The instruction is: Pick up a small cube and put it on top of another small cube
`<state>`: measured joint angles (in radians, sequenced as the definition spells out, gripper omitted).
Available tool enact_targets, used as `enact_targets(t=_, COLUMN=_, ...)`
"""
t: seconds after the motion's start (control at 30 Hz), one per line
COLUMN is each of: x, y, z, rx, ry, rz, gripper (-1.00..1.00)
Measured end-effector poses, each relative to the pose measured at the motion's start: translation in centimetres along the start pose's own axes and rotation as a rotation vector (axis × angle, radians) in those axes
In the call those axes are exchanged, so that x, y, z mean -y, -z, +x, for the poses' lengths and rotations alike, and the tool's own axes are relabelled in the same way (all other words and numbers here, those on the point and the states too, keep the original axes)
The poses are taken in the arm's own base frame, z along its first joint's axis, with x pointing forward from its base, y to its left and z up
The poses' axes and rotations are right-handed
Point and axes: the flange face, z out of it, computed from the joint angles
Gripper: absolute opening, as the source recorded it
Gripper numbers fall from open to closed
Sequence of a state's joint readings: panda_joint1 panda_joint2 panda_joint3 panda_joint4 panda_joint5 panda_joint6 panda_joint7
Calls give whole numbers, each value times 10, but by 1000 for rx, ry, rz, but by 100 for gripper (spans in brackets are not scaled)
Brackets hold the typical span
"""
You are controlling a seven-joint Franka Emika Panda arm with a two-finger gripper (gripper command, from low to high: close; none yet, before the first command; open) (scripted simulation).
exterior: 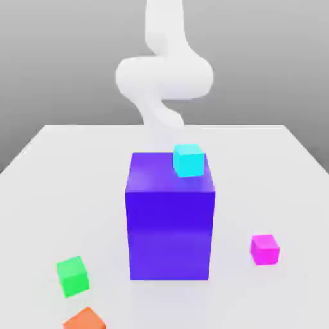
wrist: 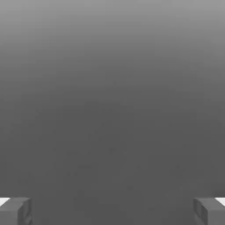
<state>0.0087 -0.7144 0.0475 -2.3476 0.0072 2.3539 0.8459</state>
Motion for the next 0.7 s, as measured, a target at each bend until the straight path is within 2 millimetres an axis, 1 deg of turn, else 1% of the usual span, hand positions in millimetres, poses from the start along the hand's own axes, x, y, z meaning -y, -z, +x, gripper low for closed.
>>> enact_targets(t=0.07, x=8, y=-52, z=-28, rx=58, ry=4, rz=-47, gripper=0)
enact_targets(t=0.17, x=10, y=-119, z=-74, rx=136, ry=13, rz=-112, gripper=0)
enact_targets(t=0.27, x=4, y=-177, z=-126, rx=210, ry=24, rz=-178, gripper=0)
enact_targets(t=0.37, x=-11, y=-225, z=-184, rx=283, ry=38, rz=-245, gripper=0)
enact_targets(t=0.47, x=-34, y=-263, z=-244, rx=354, ry=54, rz=-314, gripper=0)
enact_targets(t=0.53, x=-54, y=-282, z=-285, rx=400, ry=65, rz=-361, gripper=0)
enact_targets(t=0.57, x=-65, y=-290, z=-305, rx=423, ry=72, rz=-385, gripper=0)
enact_targets(t=0.6, x=-75, y=-295, z=-330, rx=450, ry=91, rz=-405, gripper=0)
enact_targets(t=0.67, x=-101, y=-305, z=-367, rx=493, ry=97, rz=-456, gripper=0)
enact_targets(t=0.7, x=-112, y=-309, z=-382, rx=510, ry=101, rz=-474, gripper=0)
